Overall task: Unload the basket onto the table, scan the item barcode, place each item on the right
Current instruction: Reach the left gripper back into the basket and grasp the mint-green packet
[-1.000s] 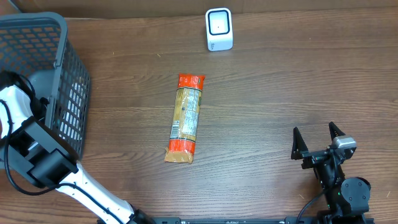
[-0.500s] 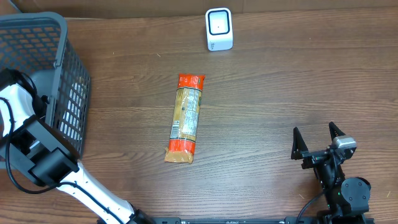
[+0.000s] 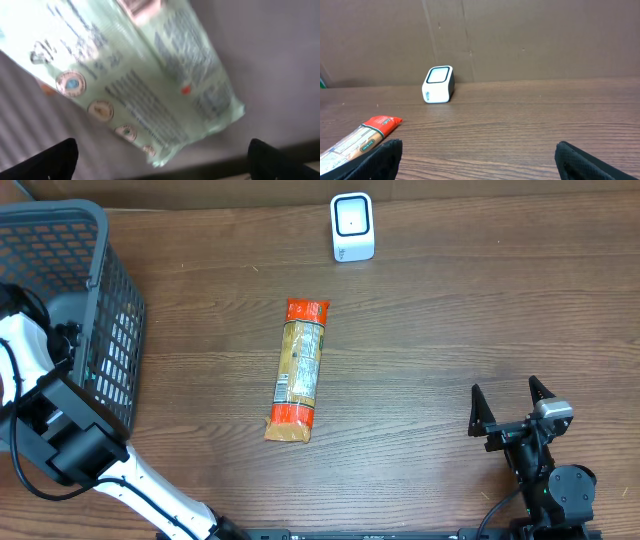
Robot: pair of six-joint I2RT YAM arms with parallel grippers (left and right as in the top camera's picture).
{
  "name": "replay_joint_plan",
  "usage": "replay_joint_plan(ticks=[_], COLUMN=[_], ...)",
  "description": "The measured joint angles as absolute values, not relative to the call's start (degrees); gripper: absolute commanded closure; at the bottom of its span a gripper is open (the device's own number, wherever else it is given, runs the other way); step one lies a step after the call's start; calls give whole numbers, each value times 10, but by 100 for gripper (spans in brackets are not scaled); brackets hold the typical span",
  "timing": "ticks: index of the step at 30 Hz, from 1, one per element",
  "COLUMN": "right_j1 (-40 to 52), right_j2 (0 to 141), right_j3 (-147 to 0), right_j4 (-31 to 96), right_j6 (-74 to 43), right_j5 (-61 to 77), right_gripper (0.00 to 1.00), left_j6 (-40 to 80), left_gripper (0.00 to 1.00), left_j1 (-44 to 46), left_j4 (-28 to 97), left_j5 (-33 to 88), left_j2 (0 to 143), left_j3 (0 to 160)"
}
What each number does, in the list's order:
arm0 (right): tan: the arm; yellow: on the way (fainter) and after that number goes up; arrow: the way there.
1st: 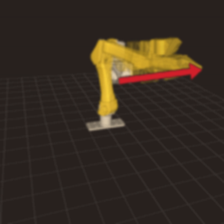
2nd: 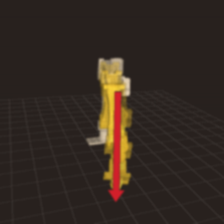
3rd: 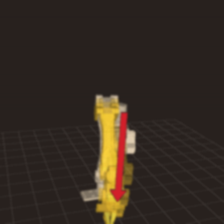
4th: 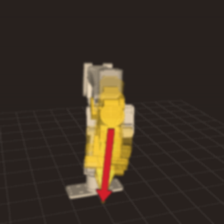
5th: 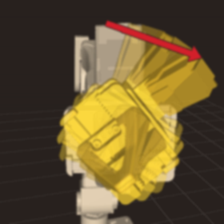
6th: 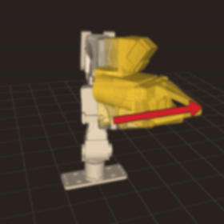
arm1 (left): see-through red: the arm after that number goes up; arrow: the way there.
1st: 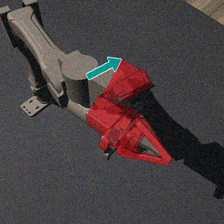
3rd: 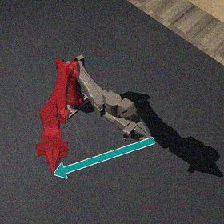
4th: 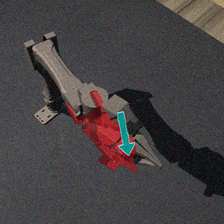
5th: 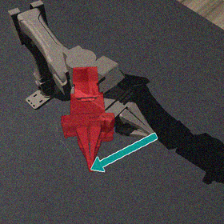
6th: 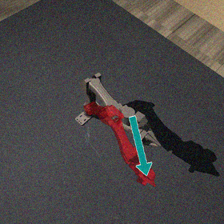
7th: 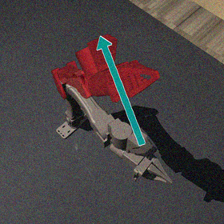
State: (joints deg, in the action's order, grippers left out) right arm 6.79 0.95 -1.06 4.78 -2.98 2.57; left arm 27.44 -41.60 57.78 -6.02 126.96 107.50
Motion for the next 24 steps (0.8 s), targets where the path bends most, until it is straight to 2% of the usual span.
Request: replay_joint_plan(ticks=[6,11,13,16,18,19,24], right_j1=[68,68,68,68,68,68,68], right_j2=[10,10,10,10,10,10,10], right_j3=[-11,-11,-11,-11,-11,-11,-11], right_j4=[48,48,48,48,48,48,48], right_j6=[-30,-30,-30,-30,-30,-30,-30], right_j5=[26,26,26,25,26,26,26], right_gripper=[0,0,0,0,0,0,0], left_j6=[312,324,329,327,323,317,284], left_gripper=[0,12,25,53,90,96,96], left_j1=[-416,-413,-412,-412,-412,-412,-412], left_j4=[531,522,522,522,521,521,530], left_j5=[-67,-69,-69,-71,-71,-71,-74], left_j2=[1270,1277,1287,1299,1302,1302,1294], left_j3=[1073,1072,1072,1069,1068,1068,1070])
